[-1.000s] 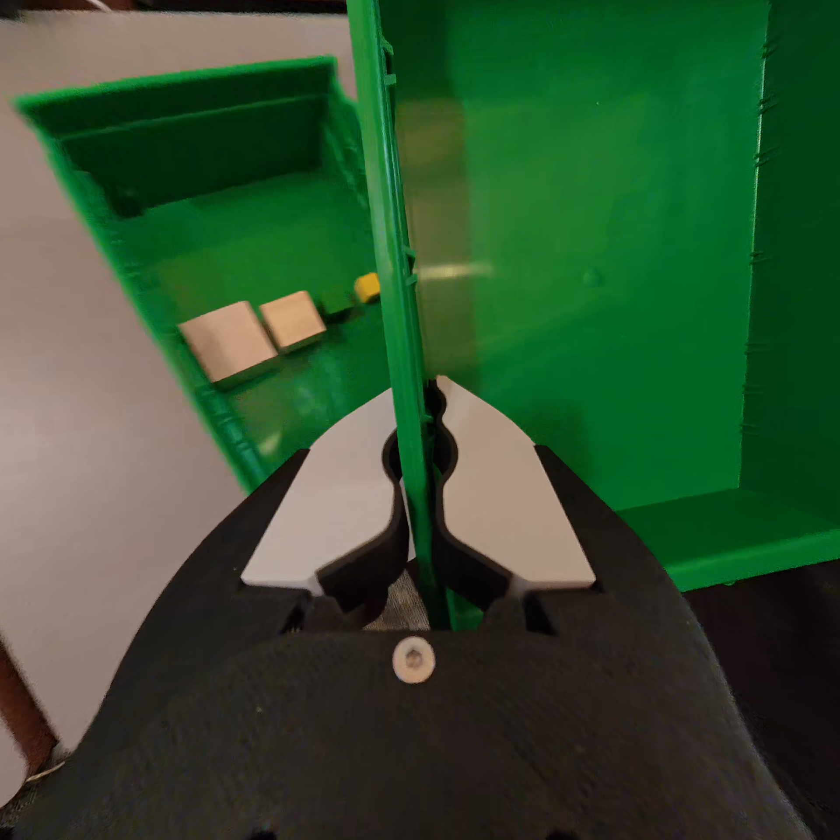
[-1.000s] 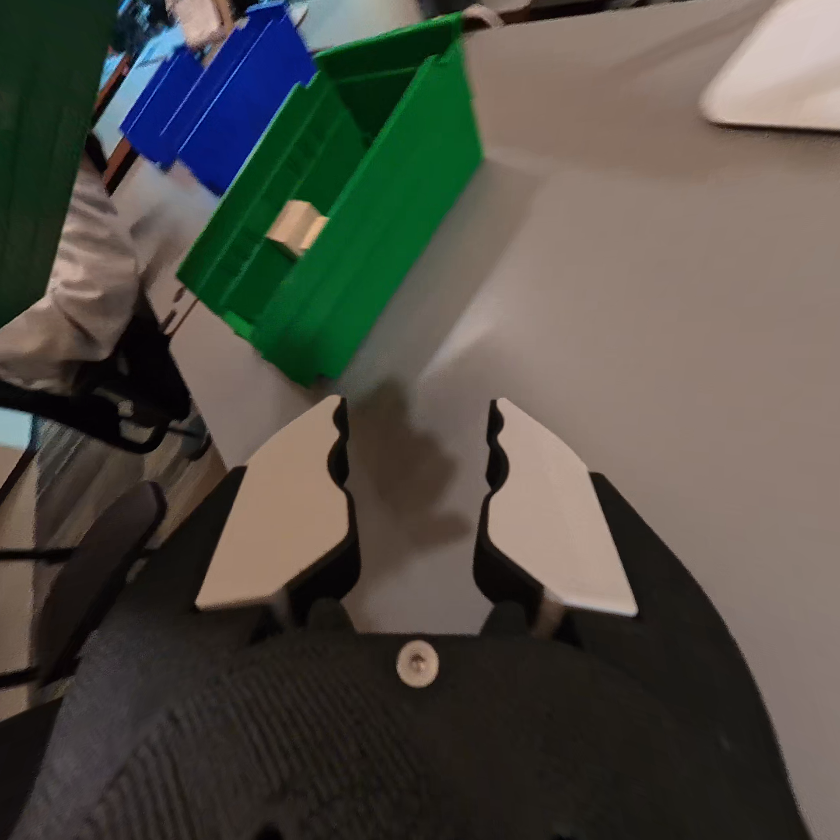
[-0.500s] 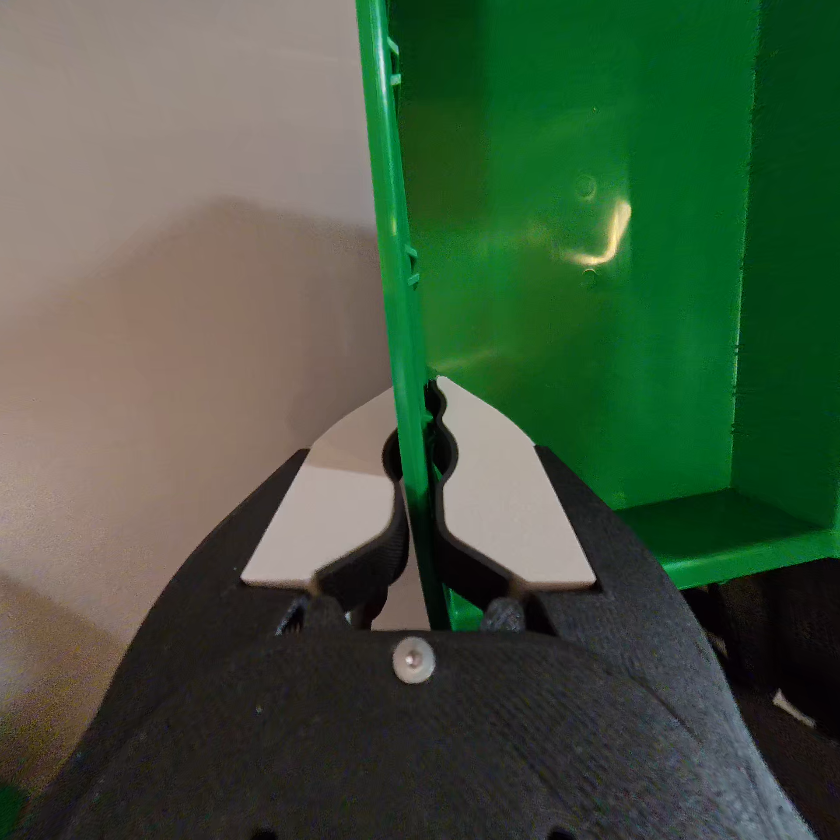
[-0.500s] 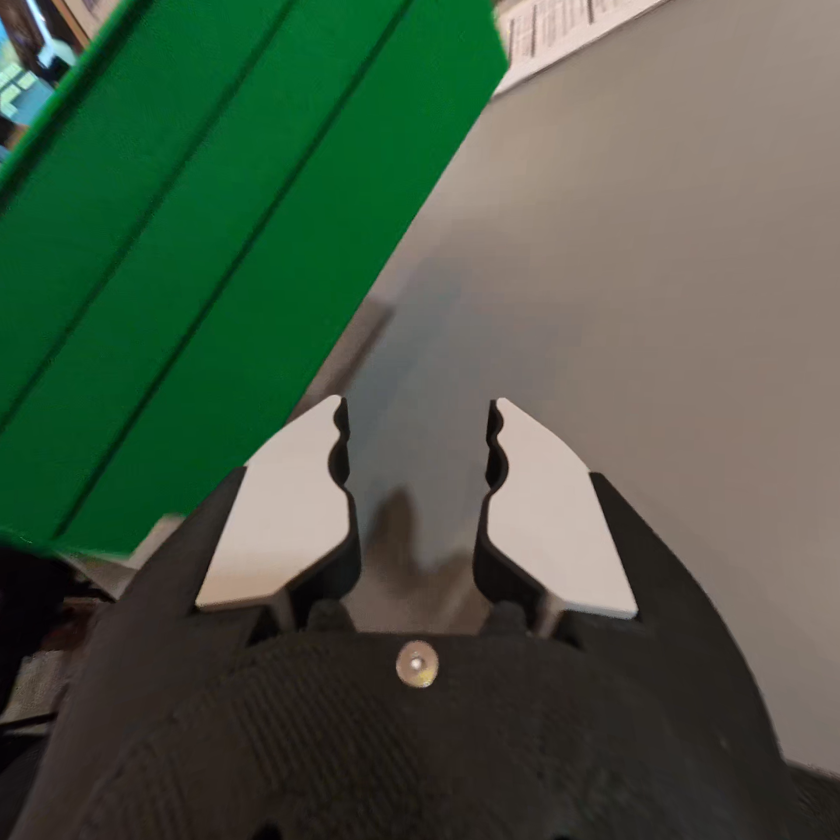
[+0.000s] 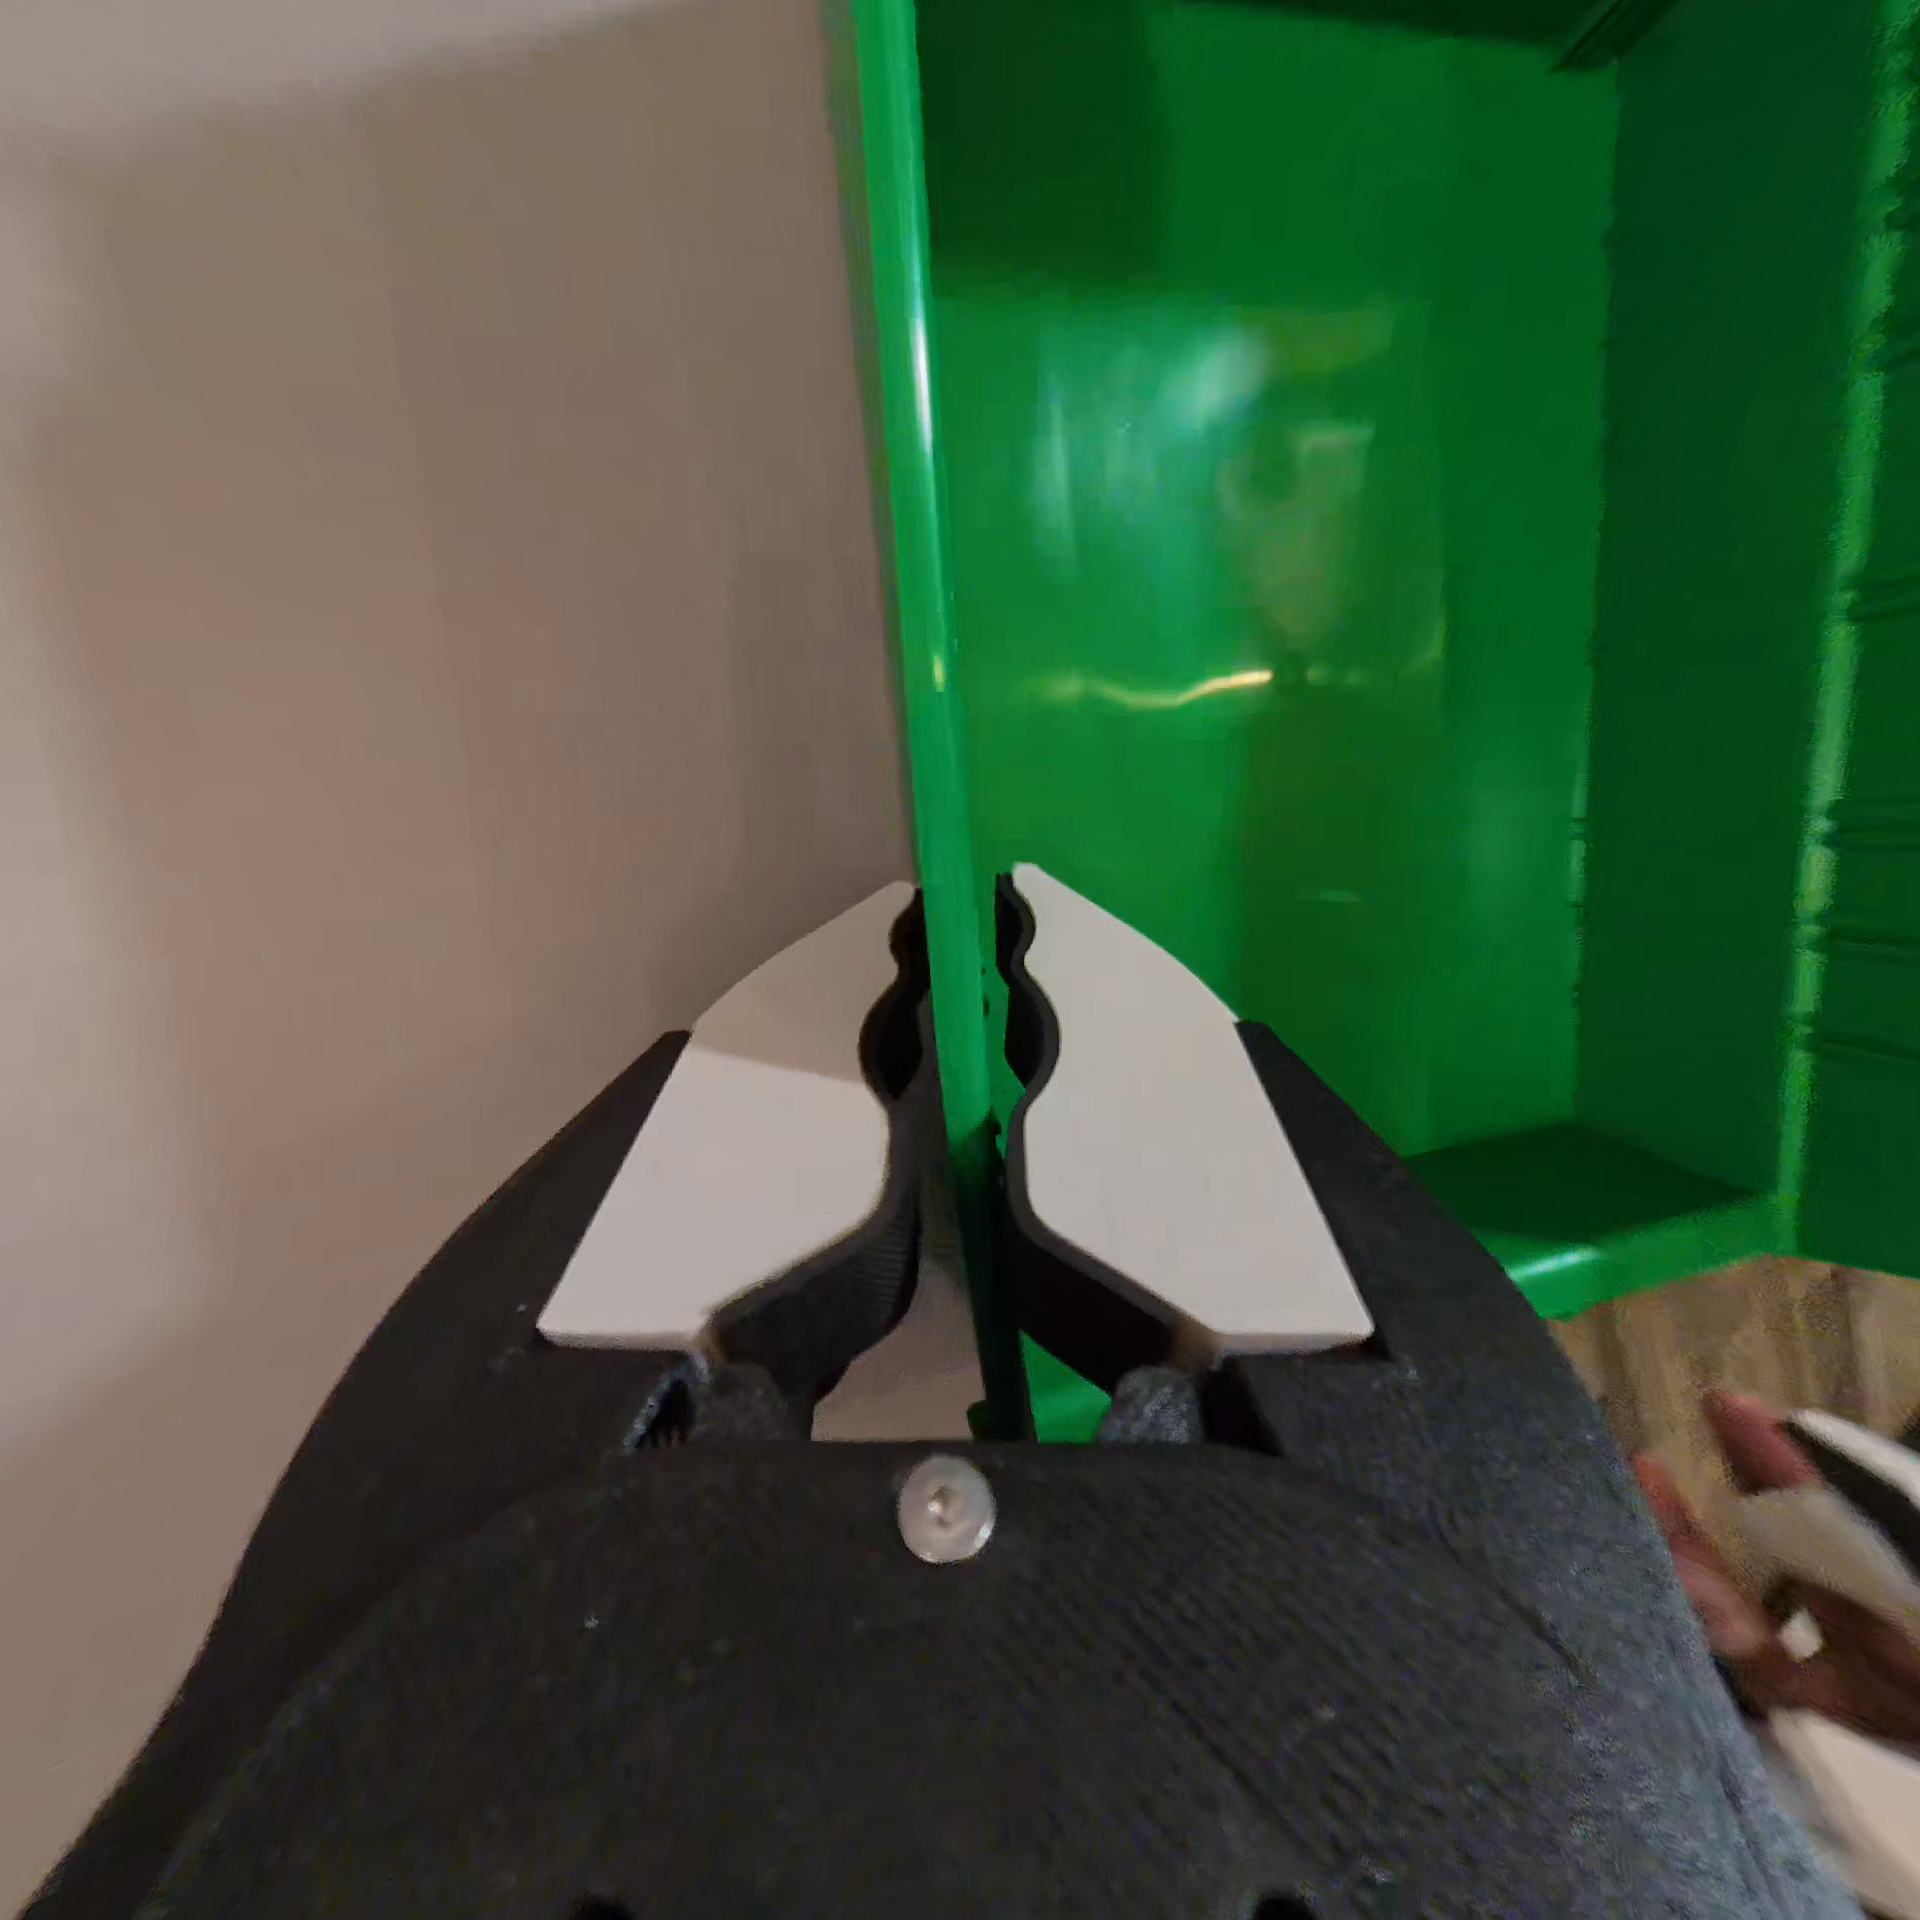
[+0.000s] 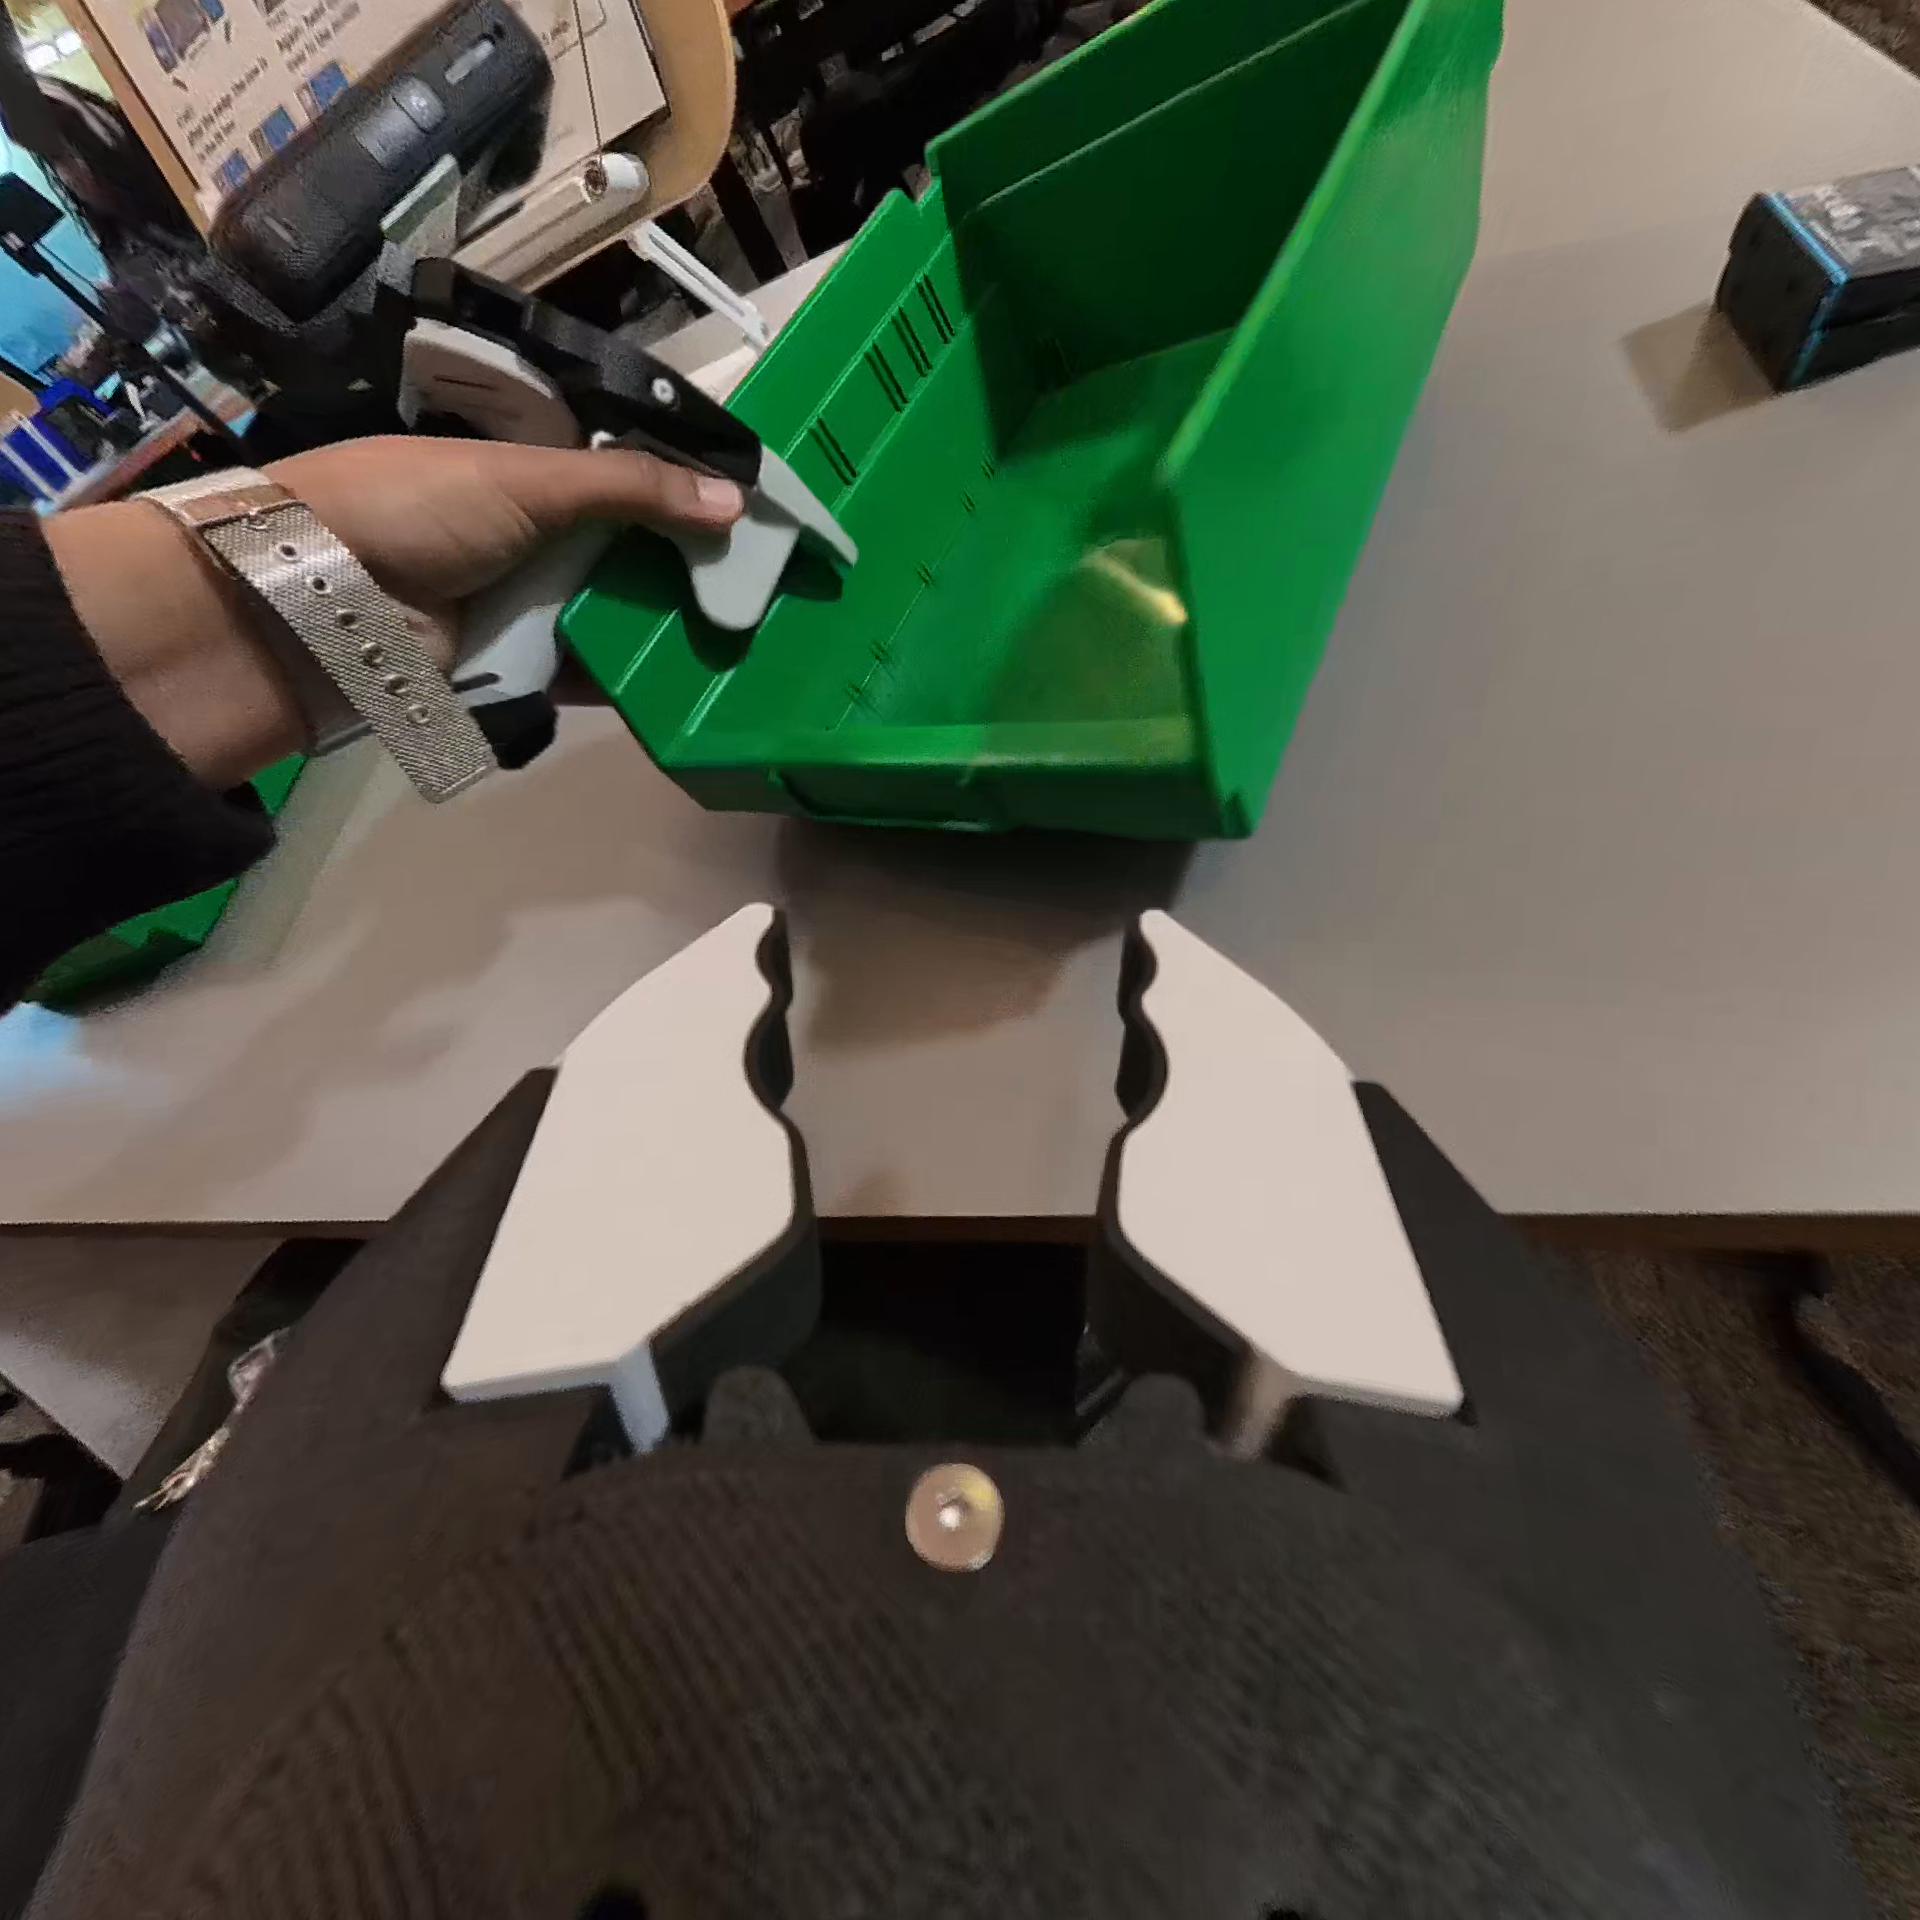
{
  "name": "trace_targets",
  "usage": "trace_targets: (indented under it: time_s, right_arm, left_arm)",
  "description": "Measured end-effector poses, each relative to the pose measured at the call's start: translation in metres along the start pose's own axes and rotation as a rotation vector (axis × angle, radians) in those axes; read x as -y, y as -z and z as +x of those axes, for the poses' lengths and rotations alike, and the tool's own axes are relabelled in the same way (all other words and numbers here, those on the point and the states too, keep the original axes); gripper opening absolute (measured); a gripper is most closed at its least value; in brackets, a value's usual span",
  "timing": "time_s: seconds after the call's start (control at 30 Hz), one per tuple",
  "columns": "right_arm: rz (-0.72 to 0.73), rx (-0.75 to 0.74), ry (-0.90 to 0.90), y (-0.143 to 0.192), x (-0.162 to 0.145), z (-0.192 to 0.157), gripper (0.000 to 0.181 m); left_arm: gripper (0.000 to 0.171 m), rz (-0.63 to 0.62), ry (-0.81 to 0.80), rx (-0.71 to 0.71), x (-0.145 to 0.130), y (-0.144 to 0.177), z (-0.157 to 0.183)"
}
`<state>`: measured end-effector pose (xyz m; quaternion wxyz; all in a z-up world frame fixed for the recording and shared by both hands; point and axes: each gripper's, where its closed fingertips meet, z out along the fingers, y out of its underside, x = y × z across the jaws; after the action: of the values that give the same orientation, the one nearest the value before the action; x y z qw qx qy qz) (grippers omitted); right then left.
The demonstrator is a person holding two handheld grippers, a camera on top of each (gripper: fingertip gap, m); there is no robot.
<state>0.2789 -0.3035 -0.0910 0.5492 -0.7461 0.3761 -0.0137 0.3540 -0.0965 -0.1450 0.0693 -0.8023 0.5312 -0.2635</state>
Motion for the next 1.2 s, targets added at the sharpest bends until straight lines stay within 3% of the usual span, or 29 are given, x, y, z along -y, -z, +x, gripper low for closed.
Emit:
trace_targets:
  time_s: [0.2,0.33,0.43,0.57,0.67,0.77,0.9,1.0,1.1,1.2]
  right_arm:
    - [0.017,-0.021,-0.017,0.007,-0.002,0.007,0.062]
    - [0.039,-0.048,0.089,0.015,0.013,-0.006,0.063]
    - [0.064,-0.123,0.197,0.021,0.032,-0.006,0.064]
    - [0.156,-0.287,0.29,0.02,0.071,0.026,0.071]
    - [0.127,-0.296,0.204,-0.003,0.074,0.056,0.064]
    - [0.072,-0.349,0.188,-0.03,0.06,0.086,0.052]
    - [0.0,-0.451,0.307,-0.054,0.053,0.107,0.006]
    - [-0.032,-0.472,0.389,-0.061,0.061,0.116,0.006]
    - [-0.058,-0.449,0.346,-0.064,0.068,0.128,0.006]
    - [-0.081,-0.436,0.376,-0.065,0.075,0.142,0.007]
  left_arm:
    - [0.033,0.071,0.07,-0.032,0.008,-0.008,0.03]
    - [0.037,0.108,0.068,-0.11,0.008,0.001,0.041]
    - [0.044,0.23,-0.051,-0.08,0.015,0.028,0.033]
    - [0.04,0.35,-0.151,-0.175,0.003,0.088,0.03]
    - [0.04,0.426,-0.195,-0.238,-0.02,0.131,0.015]
    - [0.04,0.419,-0.222,-0.264,-0.054,0.154,-0.014]
    - [0.037,0.422,-0.275,-0.159,-0.085,0.161,-0.067]
    - [0.035,0.417,-0.297,-0.156,-0.1,0.162,-0.083]
    - [0.033,0.398,-0.331,-0.172,-0.111,0.162,-0.093]
    - [0.014,0.35,-0.363,-0.152,-0.125,0.158,-0.108]
